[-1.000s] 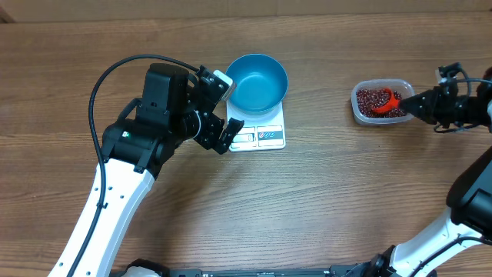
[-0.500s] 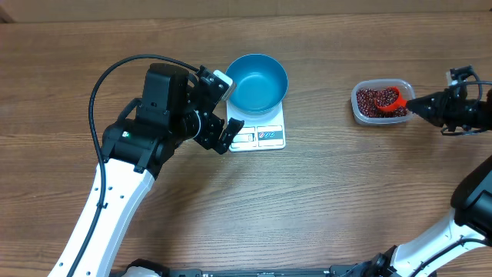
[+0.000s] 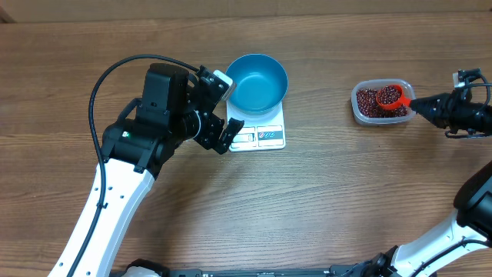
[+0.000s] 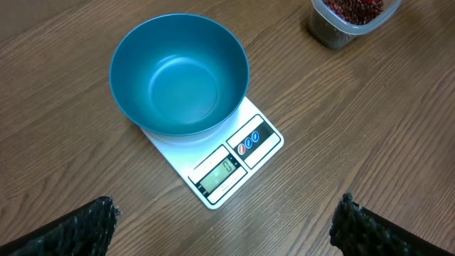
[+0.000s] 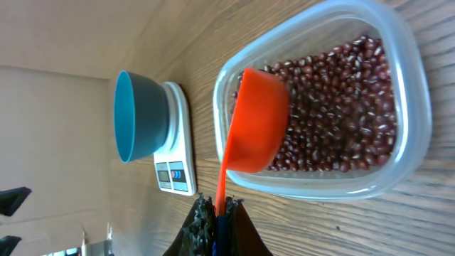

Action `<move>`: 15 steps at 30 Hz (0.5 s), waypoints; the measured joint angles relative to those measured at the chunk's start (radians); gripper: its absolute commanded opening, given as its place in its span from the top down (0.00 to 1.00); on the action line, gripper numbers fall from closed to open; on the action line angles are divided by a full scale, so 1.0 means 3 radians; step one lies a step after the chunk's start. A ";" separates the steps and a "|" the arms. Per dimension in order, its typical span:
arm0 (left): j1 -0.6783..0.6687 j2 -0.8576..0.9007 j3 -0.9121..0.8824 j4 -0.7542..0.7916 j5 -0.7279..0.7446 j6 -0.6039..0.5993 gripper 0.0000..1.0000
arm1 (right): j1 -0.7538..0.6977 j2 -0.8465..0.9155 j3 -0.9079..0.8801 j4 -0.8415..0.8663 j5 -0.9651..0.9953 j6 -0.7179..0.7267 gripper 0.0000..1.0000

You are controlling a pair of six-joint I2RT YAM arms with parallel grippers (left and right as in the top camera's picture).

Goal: Scoop item into bowl and weigh 150g on scale
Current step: 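Drag the red scoop through the beans with right gripper to fill it, then carry the filled scoop with right gripper over the teal bowl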

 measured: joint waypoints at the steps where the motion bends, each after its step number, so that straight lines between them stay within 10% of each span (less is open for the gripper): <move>1: 0.0000 0.0001 0.0000 0.0000 0.0001 0.0000 0.00 | 0.0000 0.0000 0.0000 -0.0036 -0.0029 -0.0017 0.96; 15: 0.0000 0.0001 0.0000 0.0000 0.0000 0.0000 0.00 | 0.0142 0.0000 -0.0001 -0.0398 -0.0458 -0.0309 0.97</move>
